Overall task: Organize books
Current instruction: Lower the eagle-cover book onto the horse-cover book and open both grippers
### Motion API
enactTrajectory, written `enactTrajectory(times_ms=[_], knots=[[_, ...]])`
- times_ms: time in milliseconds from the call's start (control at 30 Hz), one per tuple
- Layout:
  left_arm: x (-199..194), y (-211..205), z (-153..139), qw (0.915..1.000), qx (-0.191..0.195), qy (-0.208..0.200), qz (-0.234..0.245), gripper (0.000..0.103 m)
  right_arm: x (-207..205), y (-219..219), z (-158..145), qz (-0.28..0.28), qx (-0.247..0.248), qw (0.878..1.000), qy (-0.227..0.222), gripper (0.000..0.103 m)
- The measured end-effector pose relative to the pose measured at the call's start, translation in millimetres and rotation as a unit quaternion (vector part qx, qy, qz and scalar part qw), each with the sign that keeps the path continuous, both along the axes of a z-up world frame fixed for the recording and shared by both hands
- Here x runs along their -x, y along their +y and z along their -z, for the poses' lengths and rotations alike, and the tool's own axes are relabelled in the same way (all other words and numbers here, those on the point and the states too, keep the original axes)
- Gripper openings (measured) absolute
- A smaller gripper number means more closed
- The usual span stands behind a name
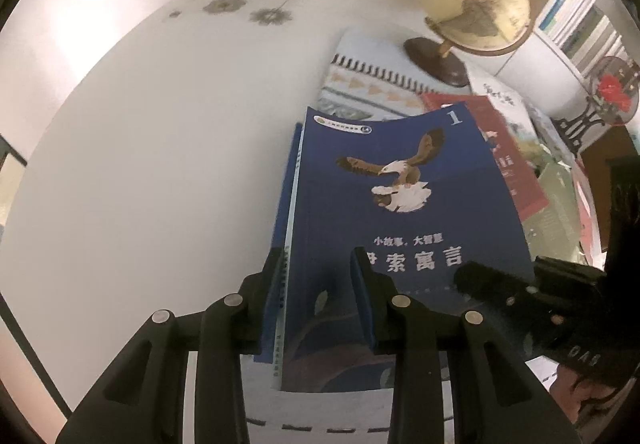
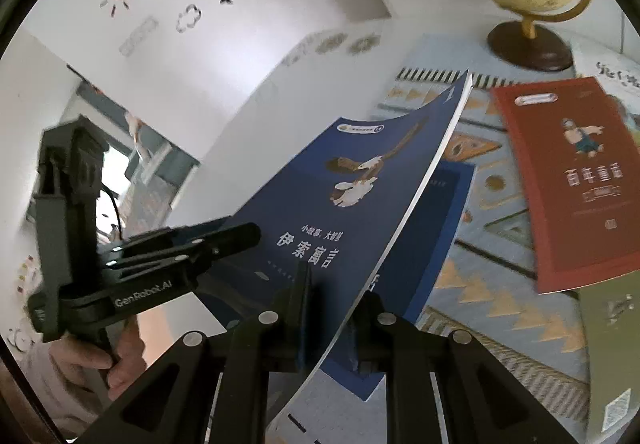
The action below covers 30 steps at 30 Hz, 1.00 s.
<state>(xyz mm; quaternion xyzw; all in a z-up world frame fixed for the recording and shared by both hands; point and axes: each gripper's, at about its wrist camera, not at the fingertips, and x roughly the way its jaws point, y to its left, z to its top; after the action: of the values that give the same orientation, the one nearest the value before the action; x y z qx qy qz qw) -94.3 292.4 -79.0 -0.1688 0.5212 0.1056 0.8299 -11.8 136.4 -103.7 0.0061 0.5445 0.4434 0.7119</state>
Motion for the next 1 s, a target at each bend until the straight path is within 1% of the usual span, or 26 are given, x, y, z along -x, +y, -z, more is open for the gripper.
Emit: enactTrajectory(times_ms=[133,233,333,467,533,567,667,800,900,1000], knots=[[2.5,9.2,17.2,0.9999,0.008,0.014,-0.003,0.029,5.2,10.8,21.1,0.006,0.015,1.0,0.013,0.015],[3.1,8.9,29.4,0.9996,0.006,0.027,0.003,0.029,5.4,12.7,32.4,0.018,0.02,0.999,0.022,0.015],[2.6,8.5,43.7,0.999,0.013,0.042,0.005,0.029,7.8,13.3,40.7,0.023,0.028,0.999,0.032,0.015],[5.0,8.1,54.2,0.9984,0.014,0.056,0.002,0.029,6.2,13.6,60.5,0.039,0.04,0.996,0.063,0.015],[5.9,7.6,56.1,0.9983,0.016,0.057,0.002,0.03,7.0,12.1,69.9,0.049,0.04,0.995,0.083,0.015],[6.2,7.8,56.0,0.9983,0.015,0.056,0.003,0.031,7.8,11.4,74.5,0.053,0.044,0.994,0.086,0.015],[6.6,9.1,57.0,0.9983,0.017,0.055,0.002,0.032,7.1,9.2,79.0,0.067,0.035,0.992,0.102,0.015],[3.7,7.5,58.5,0.9982,0.011,0.058,0.004,0.035,7.8,9.2,79.3,0.07,0.032,0.991,0.108,0.016],[3.3,9.3,59.5,0.9981,0.013,0.06,-0.001,0.037,6.4,7.6,80.7,0.077,0.026,0.99,0.117,0.016],[2.4,10.1,60.8,0.9979,0.014,0.062,-0.007,0.039,8.0,4.5,79.7,0.079,0.025,0.99,0.117,0.018]])
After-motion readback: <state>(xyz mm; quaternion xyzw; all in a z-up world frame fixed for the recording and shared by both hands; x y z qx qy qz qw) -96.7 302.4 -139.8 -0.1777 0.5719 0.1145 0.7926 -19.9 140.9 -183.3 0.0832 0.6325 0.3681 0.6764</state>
